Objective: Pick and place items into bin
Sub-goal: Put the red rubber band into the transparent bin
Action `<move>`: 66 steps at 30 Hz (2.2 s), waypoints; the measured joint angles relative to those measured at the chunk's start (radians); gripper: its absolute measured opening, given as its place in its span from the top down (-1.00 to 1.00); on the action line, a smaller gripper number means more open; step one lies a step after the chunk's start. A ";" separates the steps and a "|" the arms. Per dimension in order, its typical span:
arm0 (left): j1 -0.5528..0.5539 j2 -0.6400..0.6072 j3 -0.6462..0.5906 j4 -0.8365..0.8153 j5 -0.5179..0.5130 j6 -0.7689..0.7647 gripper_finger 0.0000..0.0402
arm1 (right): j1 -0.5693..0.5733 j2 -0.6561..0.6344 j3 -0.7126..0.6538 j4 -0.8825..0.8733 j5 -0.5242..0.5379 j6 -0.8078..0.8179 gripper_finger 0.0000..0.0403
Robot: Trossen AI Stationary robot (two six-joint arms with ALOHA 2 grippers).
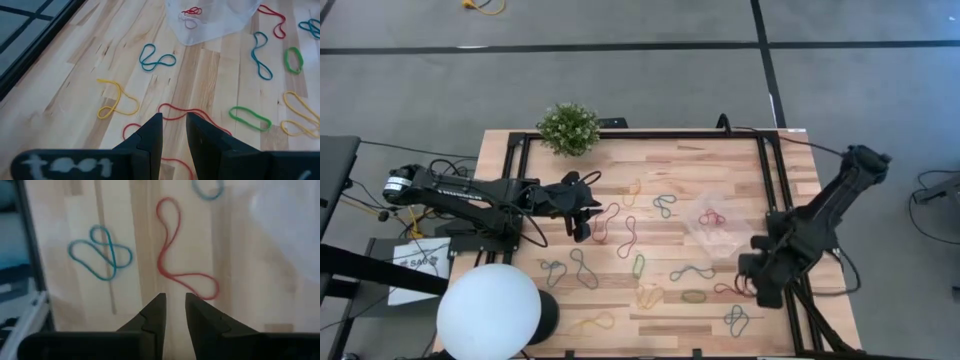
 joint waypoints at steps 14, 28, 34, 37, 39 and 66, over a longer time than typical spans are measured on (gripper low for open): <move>0.000 0.000 0.000 0.002 -0.016 -0.059 0.61 | 0.013 0.319 -0.015 0.141 -0.003 -0.103 0.67; 0.000 0.000 0.000 0.002 -0.021 -0.058 0.61 | 0.052 0.366 0.003 0.156 0.002 -0.119 0.67; 0.000 0.000 0.000 0.001 -0.022 -0.057 0.61 | 0.065 0.353 0.010 0.177 0.007 -0.129 0.67; 0.000 0.000 0.000 0.001 -0.024 -0.058 0.61 | 0.070 0.353 0.010 0.183 0.051 -0.158 0.67; 0.000 0.000 0.000 0.001 -0.024 -0.058 0.61 | 0.070 0.353 0.010 0.208 0.077 -0.172 0.67; 0.000 0.000 0.000 0.005 -0.023 -0.050 0.61 | 0.054 0.452 0.014 0.233 0.114 -0.145 0.70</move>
